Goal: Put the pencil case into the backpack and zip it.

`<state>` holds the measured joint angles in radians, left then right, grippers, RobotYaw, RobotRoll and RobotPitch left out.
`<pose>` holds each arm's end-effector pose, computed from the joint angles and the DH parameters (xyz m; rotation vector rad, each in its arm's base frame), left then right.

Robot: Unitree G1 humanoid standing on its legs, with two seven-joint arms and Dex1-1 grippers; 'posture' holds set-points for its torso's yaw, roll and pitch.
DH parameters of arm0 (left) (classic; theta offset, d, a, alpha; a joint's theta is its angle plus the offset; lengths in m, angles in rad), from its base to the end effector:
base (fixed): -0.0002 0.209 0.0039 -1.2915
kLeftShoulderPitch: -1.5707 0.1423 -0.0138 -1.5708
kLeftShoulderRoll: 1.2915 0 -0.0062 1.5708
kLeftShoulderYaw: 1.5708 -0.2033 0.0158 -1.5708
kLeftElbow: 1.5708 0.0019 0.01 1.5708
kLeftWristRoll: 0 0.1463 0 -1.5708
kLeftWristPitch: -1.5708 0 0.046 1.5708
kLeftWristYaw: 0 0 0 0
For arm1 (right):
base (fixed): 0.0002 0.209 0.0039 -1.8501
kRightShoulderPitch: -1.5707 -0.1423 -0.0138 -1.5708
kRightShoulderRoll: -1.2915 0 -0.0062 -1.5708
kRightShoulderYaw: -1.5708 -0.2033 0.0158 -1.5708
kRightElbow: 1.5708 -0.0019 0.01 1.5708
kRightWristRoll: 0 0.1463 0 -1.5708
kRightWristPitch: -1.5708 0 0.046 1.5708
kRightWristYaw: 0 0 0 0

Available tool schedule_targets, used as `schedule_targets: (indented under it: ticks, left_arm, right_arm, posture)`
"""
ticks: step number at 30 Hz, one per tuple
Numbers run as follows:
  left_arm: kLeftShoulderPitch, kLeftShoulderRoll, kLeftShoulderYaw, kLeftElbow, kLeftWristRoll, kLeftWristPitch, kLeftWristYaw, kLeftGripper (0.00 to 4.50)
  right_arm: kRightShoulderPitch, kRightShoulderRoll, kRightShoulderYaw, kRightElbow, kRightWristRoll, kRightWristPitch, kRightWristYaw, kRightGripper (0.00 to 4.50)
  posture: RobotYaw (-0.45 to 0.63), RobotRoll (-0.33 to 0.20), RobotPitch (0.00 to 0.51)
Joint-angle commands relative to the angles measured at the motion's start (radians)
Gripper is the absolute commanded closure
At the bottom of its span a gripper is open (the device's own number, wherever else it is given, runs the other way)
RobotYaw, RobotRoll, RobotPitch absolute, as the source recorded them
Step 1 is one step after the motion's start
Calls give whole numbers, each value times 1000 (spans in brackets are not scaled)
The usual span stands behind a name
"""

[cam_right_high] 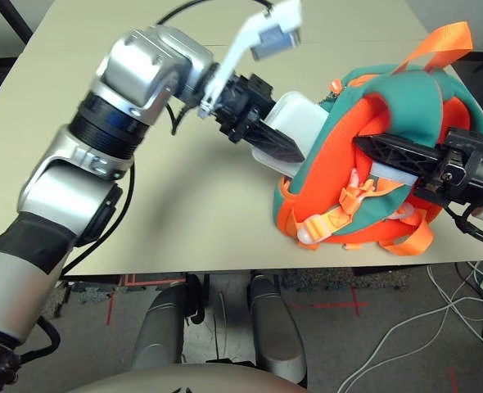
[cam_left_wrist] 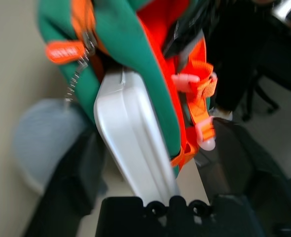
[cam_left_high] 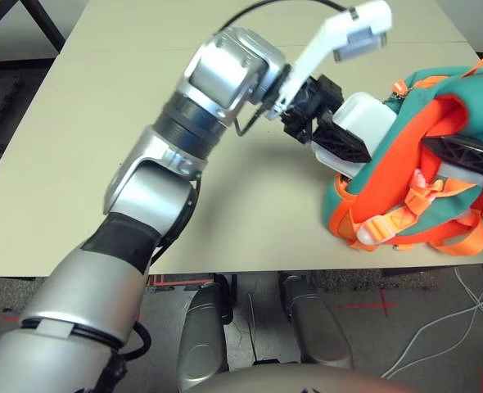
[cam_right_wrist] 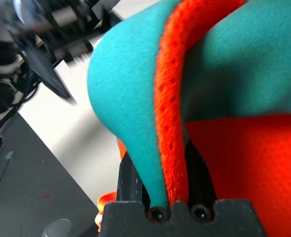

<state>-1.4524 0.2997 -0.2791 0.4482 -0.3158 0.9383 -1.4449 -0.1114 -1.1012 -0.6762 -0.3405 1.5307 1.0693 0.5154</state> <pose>0.3525 0.0711 0.3371 0.3082 0.2941 -1.7077 0.1725 -0.3161 0.2596 0.2113 0.1815 0.8235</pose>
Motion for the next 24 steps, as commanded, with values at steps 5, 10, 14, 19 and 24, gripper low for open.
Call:
schedule_targets:
  ticks: [5,10,14,19,24]
  left_arm:
    - [-5,48,32,42,-5,-9,32,1722]
    - [16,27,23,49,-2,-19,57,3695]
    - [19,7,21,64,-1,-26,72,4500]
    - [24,-16,14,81,-1,-30,78,4500]
    - [40,-42,0,83,2,-32,85,4500]
  right_arm:
    - [-28,10,35,21,-33,-6,23,4446]
    - [-45,14,46,26,-45,-3,30,4446]
    - [-46,15,42,26,-49,1,32,4446]
    - [-42,17,35,20,-45,3,27,4446]
    - [-34,17,24,15,-37,6,21,4446]
  posture:
    - [-185,0,220]
    - [-187,0,216]
    - [-194,0,216]
    - [-205,0,219]
    - [-213,0,224]
